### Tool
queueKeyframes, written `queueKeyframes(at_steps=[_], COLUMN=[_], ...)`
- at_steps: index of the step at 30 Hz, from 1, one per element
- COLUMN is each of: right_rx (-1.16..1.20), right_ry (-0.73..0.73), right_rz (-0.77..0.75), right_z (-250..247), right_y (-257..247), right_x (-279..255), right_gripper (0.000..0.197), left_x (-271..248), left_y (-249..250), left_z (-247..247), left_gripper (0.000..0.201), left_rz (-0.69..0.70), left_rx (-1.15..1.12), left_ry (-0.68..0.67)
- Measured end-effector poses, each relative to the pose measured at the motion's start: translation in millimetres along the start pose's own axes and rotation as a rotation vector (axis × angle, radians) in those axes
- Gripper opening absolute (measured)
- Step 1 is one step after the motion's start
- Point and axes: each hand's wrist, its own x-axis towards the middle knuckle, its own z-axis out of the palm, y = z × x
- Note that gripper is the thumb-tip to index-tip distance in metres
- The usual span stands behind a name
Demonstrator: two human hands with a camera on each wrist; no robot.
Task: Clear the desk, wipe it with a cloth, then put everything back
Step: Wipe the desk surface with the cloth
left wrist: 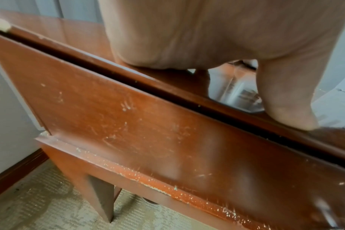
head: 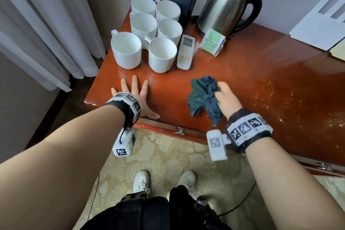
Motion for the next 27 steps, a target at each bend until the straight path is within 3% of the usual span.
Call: queueKeyframes(at_steps=[5,9,11,13,17,22,24,27], right_rx=[-0.411,-0.567,-0.724,-0.794,-0.789,-0.799,-0.725,-0.577], right_ry=[0.072,-0.061,-0.044,0.002,0.022,-0.032,-0.055,0.077], right_rz=[0.068,0.051,0.005,-0.063,-0.164,-0.100,-0.063,-0.047], right_z=[8.2,38.2,53.0,61.4,52.1,11.3,-6.9,-22.4], right_y=[-0.5,-1.0,-0.8,1.9,26.2,63.7,63.0,44.1], right_x=[16.4,12.8,12.4,11.8,-1.3,-37.4,-37.0,-14.4], right_gripper=[0.043,0.061,0.067,0.060,0.044,0.043,0.041,0.045], left_x=[-0.8,0.5,0.4,1.0,-1.2,-6.2,-7.1,-8.7], left_y=[-0.2,-0.3,0.1,0.5,1.2,6.6,15.0,35.9], left_z=[0.3,-0.2,-0.5,0.0,0.6,-0.2,-0.2,2.3], left_gripper=[0.130,0.129,0.130,0.130,0.129,0.126,0.120,0.118], left_rz=[-0.006,0.000,-0.007,-0.013,-0.015,-0.016,0.048,0.151], left_rx=[0.001,0.001,-0.001,-0.005,-0.008,0.004,0.047,0.067], left_ry=[-0.005,-0.005,-0.008,-0.004,-0.007,-0.002,0.028,0.016])
